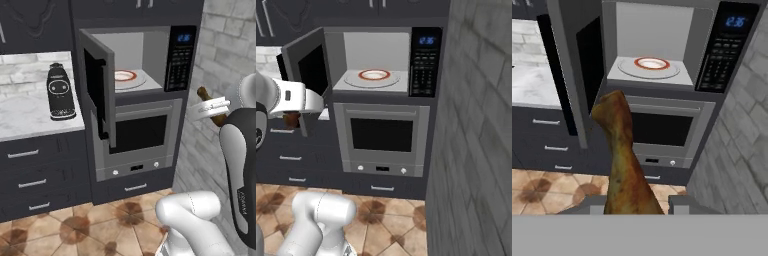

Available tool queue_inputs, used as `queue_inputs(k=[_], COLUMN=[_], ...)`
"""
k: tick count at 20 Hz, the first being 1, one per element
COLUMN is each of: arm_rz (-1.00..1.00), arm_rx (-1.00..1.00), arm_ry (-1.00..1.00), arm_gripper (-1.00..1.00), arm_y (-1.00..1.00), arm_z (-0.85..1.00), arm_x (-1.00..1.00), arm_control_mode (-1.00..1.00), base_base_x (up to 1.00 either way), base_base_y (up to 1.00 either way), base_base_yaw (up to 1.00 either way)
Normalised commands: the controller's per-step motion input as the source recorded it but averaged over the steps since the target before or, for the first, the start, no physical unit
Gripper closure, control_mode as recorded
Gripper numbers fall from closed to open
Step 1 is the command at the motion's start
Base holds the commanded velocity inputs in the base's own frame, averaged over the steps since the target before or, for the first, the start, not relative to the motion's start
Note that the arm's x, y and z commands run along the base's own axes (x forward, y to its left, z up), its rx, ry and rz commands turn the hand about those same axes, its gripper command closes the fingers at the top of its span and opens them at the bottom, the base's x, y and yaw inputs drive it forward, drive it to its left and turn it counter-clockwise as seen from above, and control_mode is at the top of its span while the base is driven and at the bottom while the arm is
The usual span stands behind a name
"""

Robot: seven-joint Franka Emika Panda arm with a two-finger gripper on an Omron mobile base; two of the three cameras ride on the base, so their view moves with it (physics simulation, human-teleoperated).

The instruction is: Transport the chicken drumstick from the fridge to the microwave and turn on the microwave.

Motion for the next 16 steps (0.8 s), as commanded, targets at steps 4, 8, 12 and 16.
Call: queue_inputs(k=[4,8,12,16], arm_rz=[0.0,0.0,0.0,0.0], arm_rx=[0.0,0.0,0.0,0.0], arm_ry=[0.0,0.0,0.0,0.0], arm_gripper=[1.0,1.0,1.0,1.0], arm_y=[0.0,0.0,0.0,0.0], arm_z=[0.0,0.0,0.0,0.0], arm_x=[0.0,0.0,0.0,0.0], arm_control_mode=[1.0,1.0,1.0,1.0], base_base_x=[0.41,0.42,0.39,0.41], base_base_y=[-0.32,-0.29,-0.24,-0.18], base_base_yaw=[0.0,0.0,0.0,0.0])
